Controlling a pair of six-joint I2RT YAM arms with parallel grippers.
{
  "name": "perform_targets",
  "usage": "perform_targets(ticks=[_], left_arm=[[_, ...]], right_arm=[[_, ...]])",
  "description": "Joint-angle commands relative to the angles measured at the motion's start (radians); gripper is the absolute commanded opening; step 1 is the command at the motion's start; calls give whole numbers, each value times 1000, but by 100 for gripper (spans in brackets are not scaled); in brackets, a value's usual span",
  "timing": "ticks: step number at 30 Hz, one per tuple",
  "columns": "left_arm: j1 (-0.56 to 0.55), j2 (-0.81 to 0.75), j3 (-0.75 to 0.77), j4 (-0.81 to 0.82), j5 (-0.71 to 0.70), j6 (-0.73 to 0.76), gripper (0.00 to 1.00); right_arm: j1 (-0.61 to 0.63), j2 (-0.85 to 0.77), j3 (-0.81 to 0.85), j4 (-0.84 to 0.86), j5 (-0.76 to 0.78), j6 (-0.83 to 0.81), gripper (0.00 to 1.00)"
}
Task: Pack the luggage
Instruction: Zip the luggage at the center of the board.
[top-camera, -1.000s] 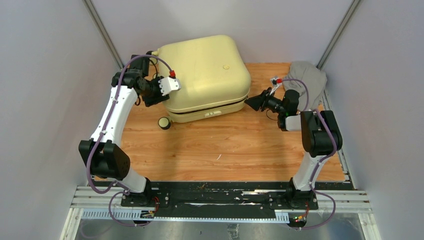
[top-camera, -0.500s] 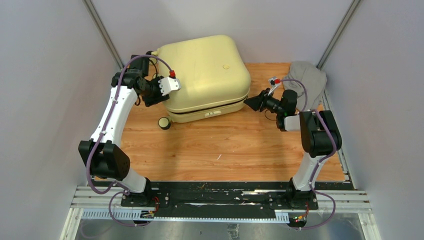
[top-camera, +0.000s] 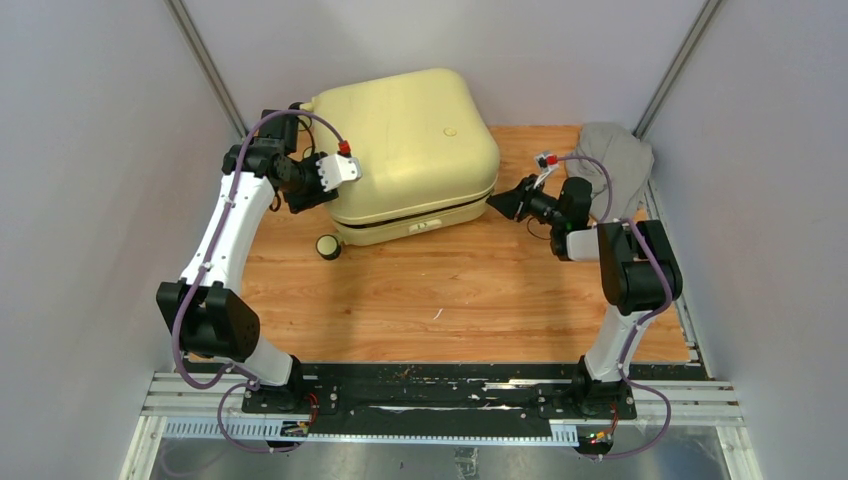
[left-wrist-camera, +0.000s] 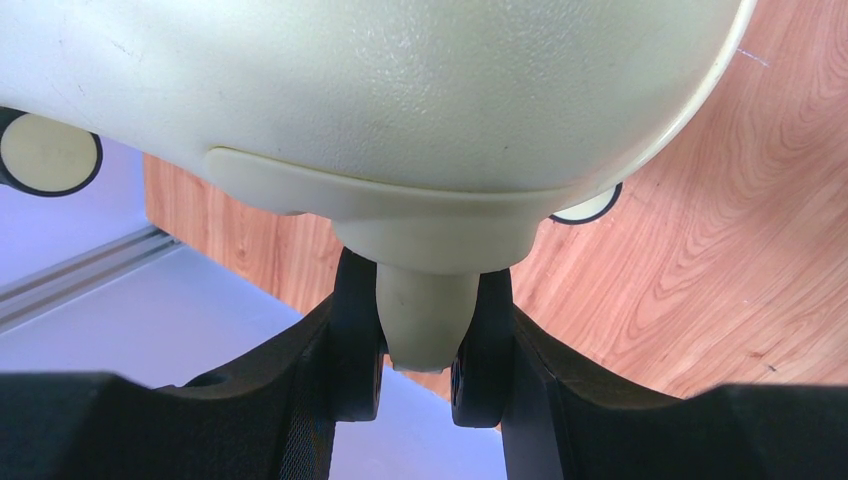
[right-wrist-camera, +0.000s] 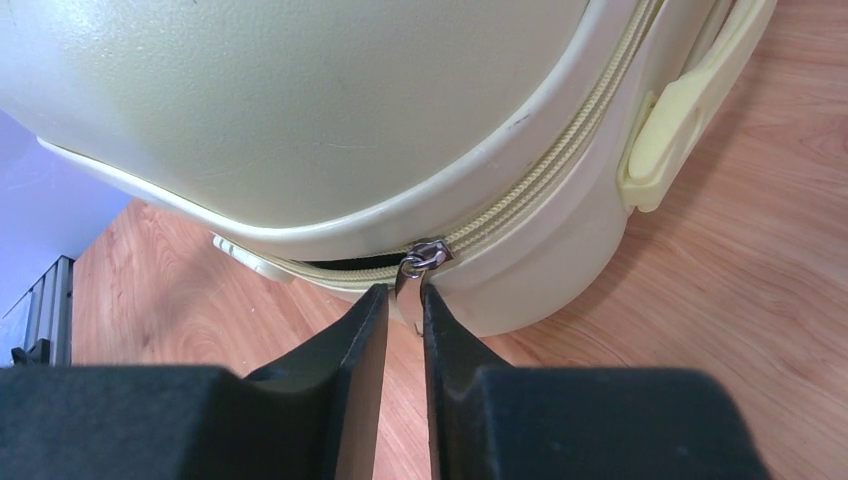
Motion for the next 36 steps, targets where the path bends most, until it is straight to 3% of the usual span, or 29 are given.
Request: perform_targets(ticks=[1, 6, 11, 14, 17, 24, 36], left_arm=[[1, -74, 27, 10, -7, 0, 0], [1, -76, 21, 10, -7, 2, 0], [1, -81, 19, 10, -3, 2, 0], [1, -80, 19, 9, -2, 2, 0], [1, -83, 19, 9, -1, 0, 0], [1, -91, 16, 10, 0, 2, 0], [0, -92, 13, 9, 23, -22, 0]], right_arm=[[45, 20, 47, 12, 19, -3, 22], [58, 36, 53, 14, 19, -2, 11], [61, 35, 54, -19, 11, -19, 38], [61, 38, 66, -46, 16, -29, 40], [61, 50, 78, -47, 22, -28, 34], [62, 45, 83, -52, 67, -34, 0], [133, -24, 5, -63, 90, -98, 0]])
